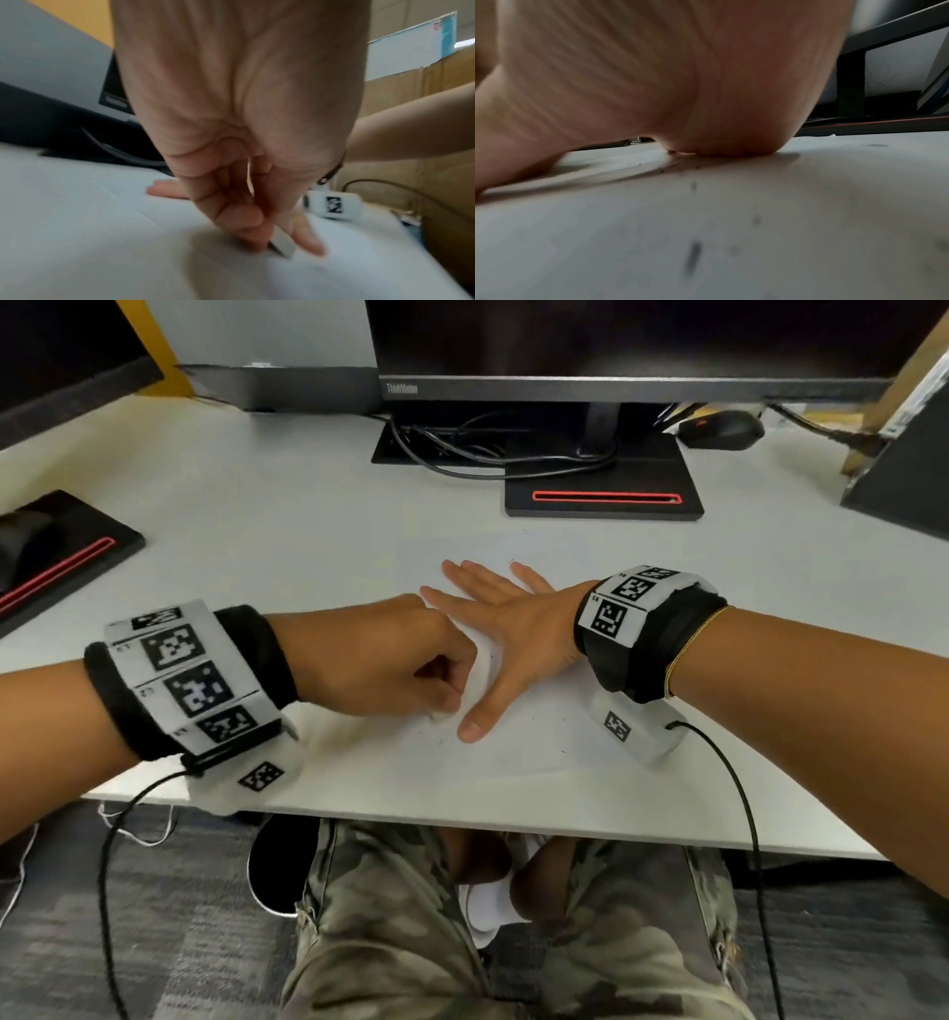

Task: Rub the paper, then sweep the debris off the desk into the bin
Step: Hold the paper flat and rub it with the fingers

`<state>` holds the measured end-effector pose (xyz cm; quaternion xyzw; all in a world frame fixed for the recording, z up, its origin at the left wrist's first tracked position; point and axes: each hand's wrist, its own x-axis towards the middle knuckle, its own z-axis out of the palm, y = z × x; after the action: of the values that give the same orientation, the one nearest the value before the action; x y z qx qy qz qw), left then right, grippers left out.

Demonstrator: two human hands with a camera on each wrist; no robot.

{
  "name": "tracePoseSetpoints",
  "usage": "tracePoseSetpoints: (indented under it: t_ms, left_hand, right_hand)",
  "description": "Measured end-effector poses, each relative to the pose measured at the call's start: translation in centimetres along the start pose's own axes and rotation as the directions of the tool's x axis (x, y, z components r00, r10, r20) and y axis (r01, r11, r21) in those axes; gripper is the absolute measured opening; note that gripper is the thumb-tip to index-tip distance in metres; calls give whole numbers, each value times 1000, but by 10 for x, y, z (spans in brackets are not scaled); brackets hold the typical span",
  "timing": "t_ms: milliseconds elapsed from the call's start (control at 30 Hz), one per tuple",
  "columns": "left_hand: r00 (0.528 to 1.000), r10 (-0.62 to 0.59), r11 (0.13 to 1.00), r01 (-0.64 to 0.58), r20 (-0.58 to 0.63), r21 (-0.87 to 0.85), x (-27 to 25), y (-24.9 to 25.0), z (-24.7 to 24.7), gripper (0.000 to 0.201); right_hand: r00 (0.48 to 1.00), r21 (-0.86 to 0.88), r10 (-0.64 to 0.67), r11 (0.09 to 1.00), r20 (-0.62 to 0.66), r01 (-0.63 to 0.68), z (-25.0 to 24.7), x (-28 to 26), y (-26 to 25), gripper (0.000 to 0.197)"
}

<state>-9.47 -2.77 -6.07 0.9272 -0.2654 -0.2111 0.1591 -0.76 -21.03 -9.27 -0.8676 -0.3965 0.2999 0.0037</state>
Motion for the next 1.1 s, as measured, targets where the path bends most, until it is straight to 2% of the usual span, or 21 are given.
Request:
tracePoseSetpoints:
  t_ms: [67, 100, 200, 233, 267, 333, 400, 500, 600, 633, 733, 767, 867, 900, 1000, 1033, 1100]
  left_hand:
    - [993, -41, 999, 44, -107, 23, 2, -5, -3, 13]
    - [993, -44, 999, 46, -109, 19, 1, -5, -1, 13]
    - [999, -25, 998, 27, 41, -48, -7, 6, 2, 14]
    - [998, -40, 996, 44, 51, -83, -8, 5, 0, 13]
    - [998, -66, 993, 67, 7, -100, -7, 0, -6, 11]
    - [981, -155, 983, 141, -119, -119, 2, -15, -19, 7]
    - [963, -215, 973, 196, -163, -121, 10, -24, -25, 8]
    - [980, -153, 986, 143, -127, -83, 13, -20, -17, 11]
    - [997, -68, 996, 71, 45, -59, 10, -9, -15, 10]
    - [996, -71, 997, 73, 51, -34, 13, -10, -18, 9]
    - [989, -126, 992, 127, -83, 3, 17, -22, -25, 10]
    - [989, -123, 992, 123, -79, -8, 17, -24, -24, 11]
    - [995, -72, 997, 72, 67, 1, 14, -18, -18, 9]
    - [995, -76, 997, 75, 67, 14, 15, -19, -20, 9]
    - [991, -113, 993, 115, -74, 21, 16, -25, -27, 12]
    - [992, -101, 995, 102, -79, 12, 14, -24, -25, 13]
    - [999, -44, 999, 44, 14, 7, 9, -17, -17, 12]
  right_hand:
    - [1000, 1, -7, 1000, -6, 7, 0, 0, 0, 153]
    - [1000, -2, -6, 1000, -5, 6, 1, -1, 0, 153]
    - [1000, -14, 5, 1000, 13, -4, -1, -2, -2, 155]
    - [1000, -18, -3, 1000, 17, 4, -3, -2, -3, 154]
    - [1000, -17, -24, 1000, 15, 24, -6, -2, -5, 151]
    - [996, 37, -92, 995, -4, 92, -9, -3, -9, 133]
    - [991, 97, -125, 987, -39, 128, -5, -5, -11, 118]
    - [993, 76, -106, 991, -53, 110, 8, -3, -13, 122]
    - [997, 53, -72, 996, -35, 74, 11, -2, -16, 124]
    - [997, 60, -69, 996, -36, 71, 10, -3, -16, 126]
    - [995, 67, -86, 994, -42, 88, 11, -2, -16, 133]
    - [996, 56, -83, 995, -40, 85, 11, -2, -16, 135]
    - [998, 47, -54, 997, -21, 55, 10, -3, -17, 143]
    - [998, 49, -53, 997, -23, 54, 10, -3, -17, 143]
    - [996, 48, -74, 996, -41, 76, 11, -1, -17, 141]
    - [997, 42, -69, 997, -38, 71, 11, -1, -17, 142]
    - [999, 30, -47, 998, -21, 47, 11, -1, -17, 147]
